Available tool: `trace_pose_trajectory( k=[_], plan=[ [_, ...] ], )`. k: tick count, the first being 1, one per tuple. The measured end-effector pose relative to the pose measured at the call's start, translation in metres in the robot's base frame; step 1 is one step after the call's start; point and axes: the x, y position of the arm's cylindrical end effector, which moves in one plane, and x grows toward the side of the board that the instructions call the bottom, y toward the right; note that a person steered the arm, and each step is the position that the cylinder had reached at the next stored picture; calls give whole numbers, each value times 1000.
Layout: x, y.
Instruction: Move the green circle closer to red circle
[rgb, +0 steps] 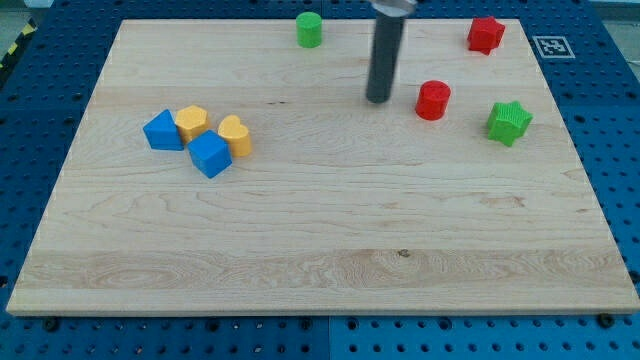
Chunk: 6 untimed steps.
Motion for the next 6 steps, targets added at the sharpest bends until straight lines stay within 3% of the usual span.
trace_pose_trajectory(
  k=[2,3,5,6],
  plan=[
    [-89,-154],
    [-147,-159],
    [-148,-140],
    [-147,-94]
  ],
)
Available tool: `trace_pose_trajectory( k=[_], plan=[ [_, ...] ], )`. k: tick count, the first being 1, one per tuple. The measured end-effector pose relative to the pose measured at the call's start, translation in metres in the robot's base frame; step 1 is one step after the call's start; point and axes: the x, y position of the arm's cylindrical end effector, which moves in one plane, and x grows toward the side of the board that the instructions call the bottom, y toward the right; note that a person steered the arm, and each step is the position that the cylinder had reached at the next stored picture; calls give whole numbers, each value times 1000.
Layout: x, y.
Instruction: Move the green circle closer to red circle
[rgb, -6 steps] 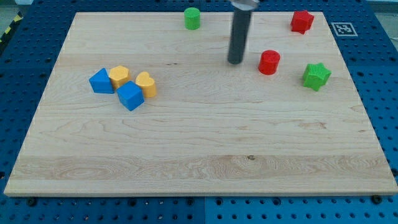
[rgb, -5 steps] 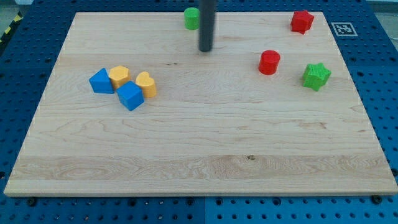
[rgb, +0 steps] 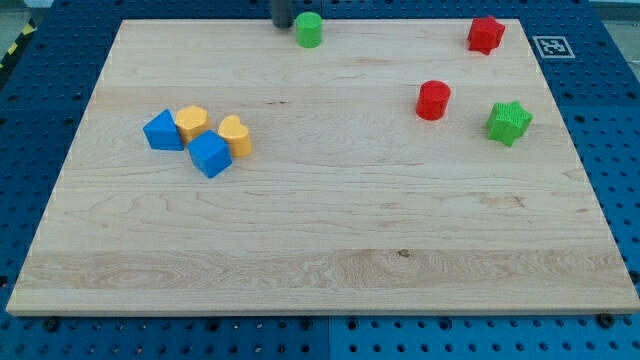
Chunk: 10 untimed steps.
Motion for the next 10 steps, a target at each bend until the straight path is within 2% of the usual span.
trace_pose_trajectory(
  k=[3,5,10],
  plan=[
    [9,-13],
    [24,12],
    [69,125]
  ],
)
